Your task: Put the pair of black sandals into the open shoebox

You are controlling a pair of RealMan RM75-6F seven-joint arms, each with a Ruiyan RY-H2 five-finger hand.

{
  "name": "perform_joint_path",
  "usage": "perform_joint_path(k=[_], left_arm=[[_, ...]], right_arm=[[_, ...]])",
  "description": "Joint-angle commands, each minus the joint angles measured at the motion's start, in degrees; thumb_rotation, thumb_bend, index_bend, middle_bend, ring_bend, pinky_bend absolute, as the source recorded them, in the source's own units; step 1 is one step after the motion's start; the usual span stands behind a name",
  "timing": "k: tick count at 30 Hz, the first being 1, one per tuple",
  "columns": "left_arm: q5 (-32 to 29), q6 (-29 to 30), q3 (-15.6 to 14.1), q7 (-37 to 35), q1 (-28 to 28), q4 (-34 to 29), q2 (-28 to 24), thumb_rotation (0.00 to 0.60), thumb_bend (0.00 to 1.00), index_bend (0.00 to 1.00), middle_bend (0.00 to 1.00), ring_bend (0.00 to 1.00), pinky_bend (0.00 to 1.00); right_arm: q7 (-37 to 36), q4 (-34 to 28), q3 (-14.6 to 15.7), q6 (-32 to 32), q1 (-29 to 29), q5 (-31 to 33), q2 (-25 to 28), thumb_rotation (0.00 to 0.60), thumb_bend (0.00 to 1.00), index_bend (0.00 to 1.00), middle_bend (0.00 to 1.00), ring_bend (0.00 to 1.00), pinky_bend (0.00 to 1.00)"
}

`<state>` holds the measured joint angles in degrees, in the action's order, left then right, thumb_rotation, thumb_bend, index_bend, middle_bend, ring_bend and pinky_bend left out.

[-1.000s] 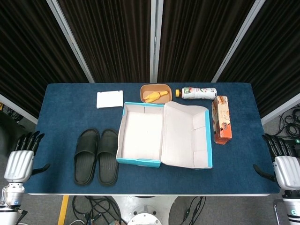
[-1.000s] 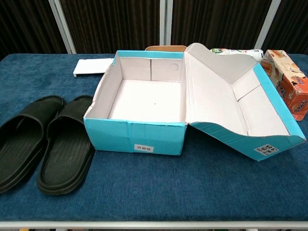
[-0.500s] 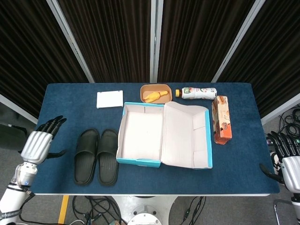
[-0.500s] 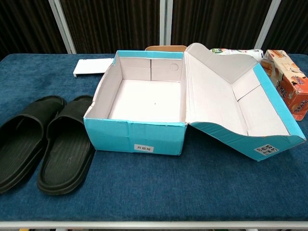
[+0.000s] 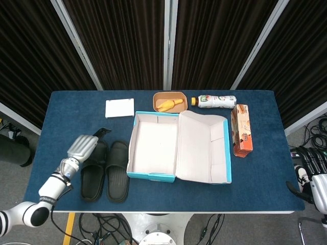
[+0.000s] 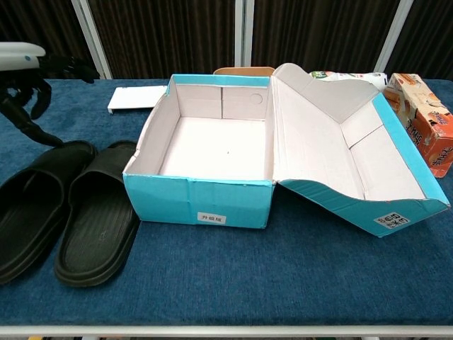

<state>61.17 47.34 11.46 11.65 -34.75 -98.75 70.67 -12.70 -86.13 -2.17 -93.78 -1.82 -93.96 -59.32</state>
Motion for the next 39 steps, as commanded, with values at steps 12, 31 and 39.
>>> perform_joint_path(k=[12,31,39], left_arm=[[-19.97,-3.78,-3.93,9.23,-9.81,3.46,7.79,0.6,0.0,0.08,0.04,0.63,0.81],[-30.83,-6.16,-5.1,4.79,-14.69,12.53,14.64,0.6,0.0,0.46,0.47,0.84,0.87],[-26.11,-2.55,-2.68,-1.16,-11.19,9.86,11.23,0.6,0.0,0.53,0.54,0.87,0.88]], right_arm=[[-0.63,0.71,-0.15,2.88,-1.41,0.87,-0.69,0.6,0.11,0.0,0.07,0.0,0.0],[-0.07,0.08,-0.08,2.89,-1.13,1.44,-1.15,0.6,0.11,0.0,0.07,0.0,0.0],[0.74,-0.66,-0.15,3.07,-1.49,1.0,-1.11,0.6,0.11,0.0,0.07,0.0,0.0]])
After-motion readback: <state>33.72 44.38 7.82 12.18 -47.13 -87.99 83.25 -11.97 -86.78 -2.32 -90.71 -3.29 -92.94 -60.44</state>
